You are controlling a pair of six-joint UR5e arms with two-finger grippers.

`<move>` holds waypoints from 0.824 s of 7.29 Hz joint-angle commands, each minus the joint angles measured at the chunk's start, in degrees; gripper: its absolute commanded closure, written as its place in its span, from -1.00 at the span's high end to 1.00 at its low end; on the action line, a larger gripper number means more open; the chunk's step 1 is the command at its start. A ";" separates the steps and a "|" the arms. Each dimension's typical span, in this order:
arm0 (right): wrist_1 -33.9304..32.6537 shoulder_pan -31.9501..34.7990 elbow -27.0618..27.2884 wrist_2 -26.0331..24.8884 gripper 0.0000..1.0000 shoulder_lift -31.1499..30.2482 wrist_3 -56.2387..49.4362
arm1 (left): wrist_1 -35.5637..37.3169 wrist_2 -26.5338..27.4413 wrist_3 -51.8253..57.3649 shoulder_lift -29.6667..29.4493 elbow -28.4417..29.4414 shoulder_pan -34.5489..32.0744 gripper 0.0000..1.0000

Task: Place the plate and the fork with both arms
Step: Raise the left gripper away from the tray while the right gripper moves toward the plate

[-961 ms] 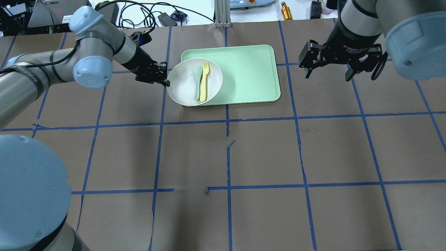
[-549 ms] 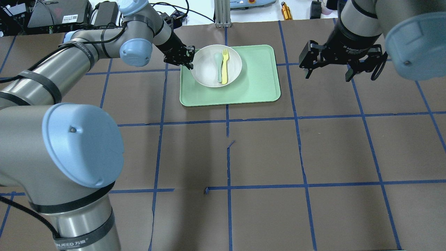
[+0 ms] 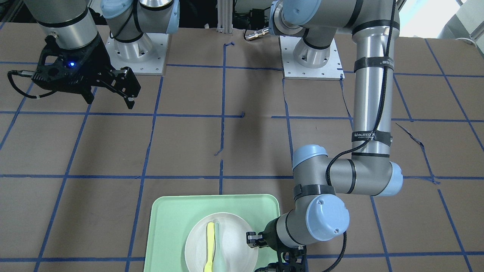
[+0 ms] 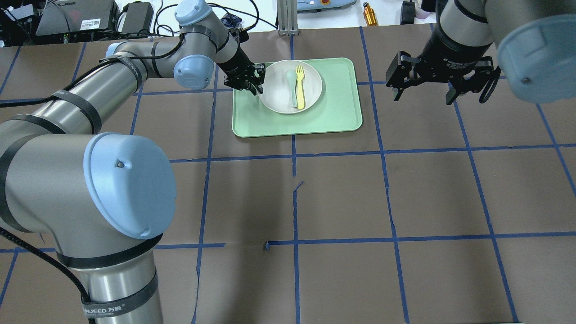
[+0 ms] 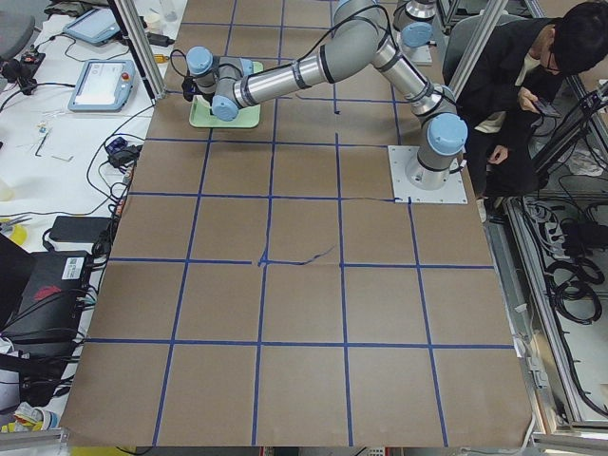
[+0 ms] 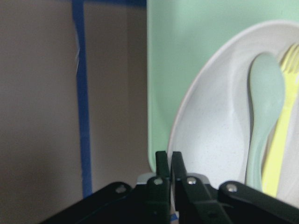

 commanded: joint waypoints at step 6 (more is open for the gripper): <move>0.09 0.01 0.80 -0.18 1.00 -0.35 -0.09 | -16.89 14.03 4.79 35.82 -20.45 1.87 1.00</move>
